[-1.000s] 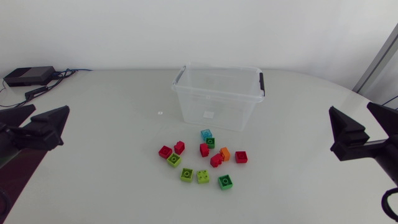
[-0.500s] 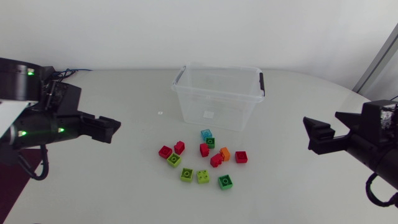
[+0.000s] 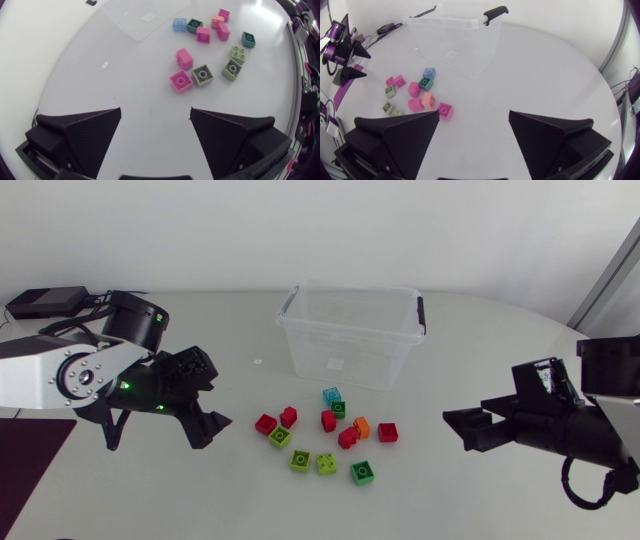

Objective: Pick up the duplo bricks and place them in the container

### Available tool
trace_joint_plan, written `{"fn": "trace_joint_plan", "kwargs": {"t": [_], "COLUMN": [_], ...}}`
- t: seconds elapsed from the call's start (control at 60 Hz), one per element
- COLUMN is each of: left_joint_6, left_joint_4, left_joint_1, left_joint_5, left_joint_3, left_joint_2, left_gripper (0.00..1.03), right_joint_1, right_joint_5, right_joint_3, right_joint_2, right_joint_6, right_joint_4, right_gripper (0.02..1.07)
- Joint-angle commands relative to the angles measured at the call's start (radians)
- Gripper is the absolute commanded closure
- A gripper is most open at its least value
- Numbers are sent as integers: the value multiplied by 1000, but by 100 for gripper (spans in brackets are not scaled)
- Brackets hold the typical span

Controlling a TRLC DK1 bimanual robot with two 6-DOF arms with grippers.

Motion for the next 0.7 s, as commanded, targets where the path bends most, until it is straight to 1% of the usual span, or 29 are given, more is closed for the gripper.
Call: {"fn": "trace_joint_plan", "kwargs": {"t": [0.0, 0.067, 0.1, 0.133, 0.183, 0.267, 0.317, 0.383, 0.433, 0.45, 0.483, 0.517, 0.55, 0.6, 0.683], "left_joint_6": [178, 219, 242, 279, 317, 388, 439, 463, 491, 509, 535, 563, 583, 633, 673], "left_joint_4": [18, 44, 44, 44, 44, 44, 44, 39, 22, 4, -22, -41, -56, -87, -128], "left_joint_1": [-4, -4, -2, 1, 2, -1, -1, 2, 5, 5, 7, 7, 5, -2, -16], "left_joint_5": [59, 87, 102, 128, 154, 156, 169, 188, 205, 212, 225, 232, 232, 232, 231], "left_joint_3": [-23, -9, 8, 22, 36, 62, 82, 114, 143, 162, 189, 208, 221, 247, 283], "left_joint_2": [38, 78, 104, 127, 152, 204, 235, 262, 284, 301, 325, 347, 361, 396, 439], "left_gripper": [7, 7, 7, 7, 7, 7, 9, 10, 10, 12, 12, 12, 13, 16, 16], "right_joint_1": [45, 60, 60, 59, 59, 60, 59, 60, 66, 68, 68, 69, 69, 80, 111], "right_joint_5": [-13, -19, -23, -57, -57, -45, -52, -49, -68, -83, -125, -137, -143, -161, -157], "right_joint_3": [43, 58, 71, 81, 97, 166, 138, 106, 110, 115, 123, 127, 133, 143, 152], "right_joint_2": [22, 57, 85, 98, 108, 172, 183, 190, 218, 232, 267, 296, 318, 347, 362], "right_joint_6": [-35, -81, -119, -162, -207, -340, -438, -501, -526, -530, -564, -590, -604, -629, -655], "right_joint_4": [-24, -27, -30, -42, -45, -168, -147, -102, -108, -111, -131, -137, -137, -137, -139], "right_gripper": [7, 7, 7, 7, 7, 7, 7, 7, 7, 7, 7, 7, 7, 7, 7]}}
